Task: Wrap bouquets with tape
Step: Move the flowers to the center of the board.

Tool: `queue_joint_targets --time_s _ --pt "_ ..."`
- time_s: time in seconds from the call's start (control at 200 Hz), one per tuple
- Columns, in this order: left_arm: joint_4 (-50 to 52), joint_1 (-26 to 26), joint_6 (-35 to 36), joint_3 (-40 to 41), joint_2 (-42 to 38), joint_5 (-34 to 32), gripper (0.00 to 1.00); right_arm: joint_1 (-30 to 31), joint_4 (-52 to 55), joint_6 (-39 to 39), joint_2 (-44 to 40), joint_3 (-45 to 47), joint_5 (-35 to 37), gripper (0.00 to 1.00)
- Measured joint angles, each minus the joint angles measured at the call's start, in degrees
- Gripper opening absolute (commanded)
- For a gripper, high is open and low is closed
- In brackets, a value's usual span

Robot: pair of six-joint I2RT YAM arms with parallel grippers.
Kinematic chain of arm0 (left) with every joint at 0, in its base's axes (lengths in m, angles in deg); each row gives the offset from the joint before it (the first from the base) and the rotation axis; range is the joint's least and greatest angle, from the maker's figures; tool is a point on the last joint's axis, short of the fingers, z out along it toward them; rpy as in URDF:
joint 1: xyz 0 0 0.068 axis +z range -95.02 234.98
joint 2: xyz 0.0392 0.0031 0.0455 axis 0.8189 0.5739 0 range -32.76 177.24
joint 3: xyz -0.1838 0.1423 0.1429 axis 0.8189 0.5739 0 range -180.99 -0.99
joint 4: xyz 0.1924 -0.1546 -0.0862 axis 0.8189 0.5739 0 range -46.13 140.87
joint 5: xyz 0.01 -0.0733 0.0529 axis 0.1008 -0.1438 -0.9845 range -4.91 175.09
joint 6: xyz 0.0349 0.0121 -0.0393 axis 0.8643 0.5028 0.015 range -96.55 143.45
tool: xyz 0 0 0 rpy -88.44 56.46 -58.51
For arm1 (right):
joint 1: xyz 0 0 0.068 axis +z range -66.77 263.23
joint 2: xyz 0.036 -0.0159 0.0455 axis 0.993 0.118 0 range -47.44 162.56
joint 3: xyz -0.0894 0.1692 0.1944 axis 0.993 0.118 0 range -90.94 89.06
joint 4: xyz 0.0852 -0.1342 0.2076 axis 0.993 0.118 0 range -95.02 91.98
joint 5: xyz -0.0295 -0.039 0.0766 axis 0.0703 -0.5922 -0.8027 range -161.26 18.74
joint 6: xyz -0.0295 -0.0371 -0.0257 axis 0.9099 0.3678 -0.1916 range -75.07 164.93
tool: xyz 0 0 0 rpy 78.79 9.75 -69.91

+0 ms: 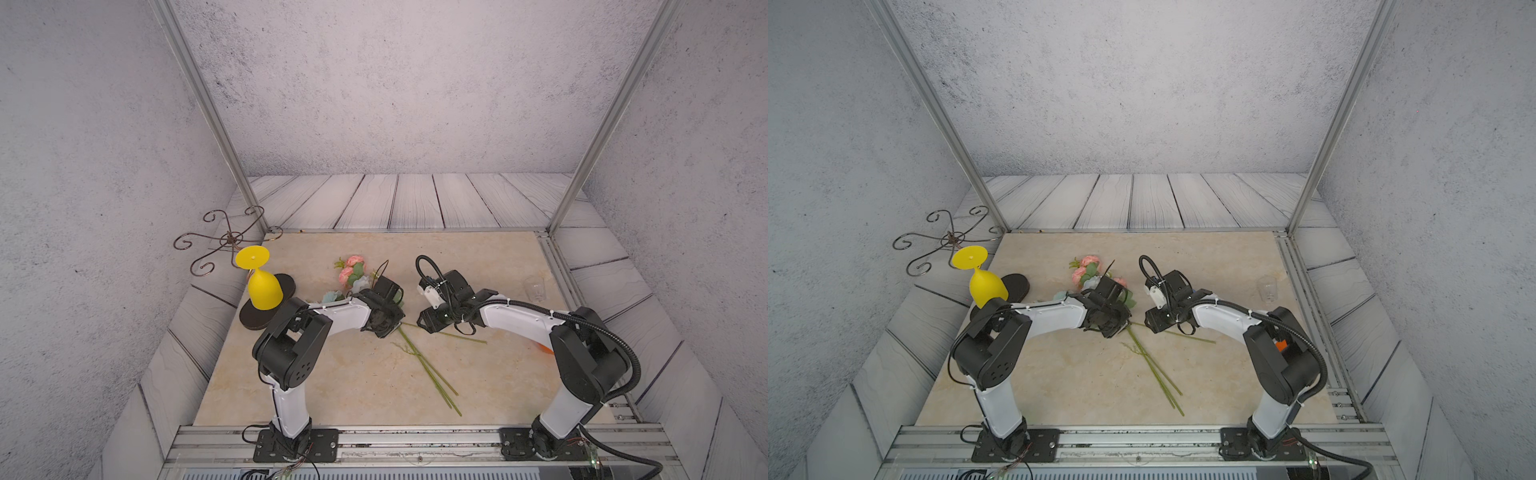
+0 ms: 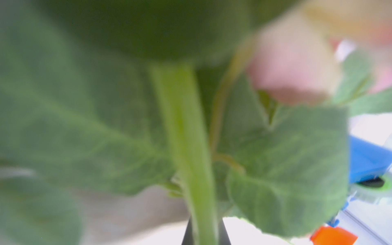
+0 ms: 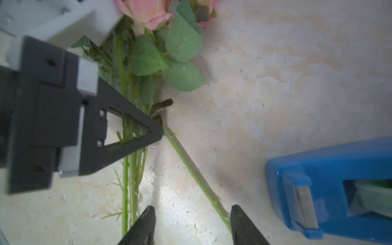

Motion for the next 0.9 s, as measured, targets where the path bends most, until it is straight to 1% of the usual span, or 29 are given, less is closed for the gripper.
queue_joint_targets --time_s 0.1,0.195,0.375,0.48,0.691,0.801,0.851,0.896 --pt "0.9 -1.6 1.4 -4.0 3.0 1.5 0.00 -1.8 -0.2 -0.7 -4.6 4.7 0.3 0.59" --pt "1.4 -2.2 2.0 -5.5 4.1 2.1 0.00 -2.9 -0.1 -0.6 -6.6 5.9 0.7 0.58" --pt "7.2 -2.2 2.8 -5.3 1.8 -0.3 0.00 -3.0 -0.2 -0.3 -6.8 5.9 0.9 0.59" --pt "9.3 -1.8 2.8 -4.9 -0.2 -1.4 0.00 -3.0 -0.1 -0.2 -7.3 6.1 3.4 0.60" --pt "10.6 -1.0 3.1 -5.0 -1.7 -3.1 0.00 -7.3 -0.6 -2.8 -8.3 9.0 5.8 0.59" --pt "11.1 -0.8 2.6 -5.0 -1.1 -3.9 0.00 -7.6 -1.2 -4.4 -8.3 11.7 6.0 0.59" --pt "11.5 -0.8 2.3 -5.0 -0.9 -4.5 0.02 -7.5 -1.6 -5.0 -8.3 12.9 6.1 0.59" --pt "11.6 -0.8 1.9 -5.0 -0.7 -4.9 0.05 -7.5 -2.1 -5.8 -8.3 14.1 6.1 0.59"
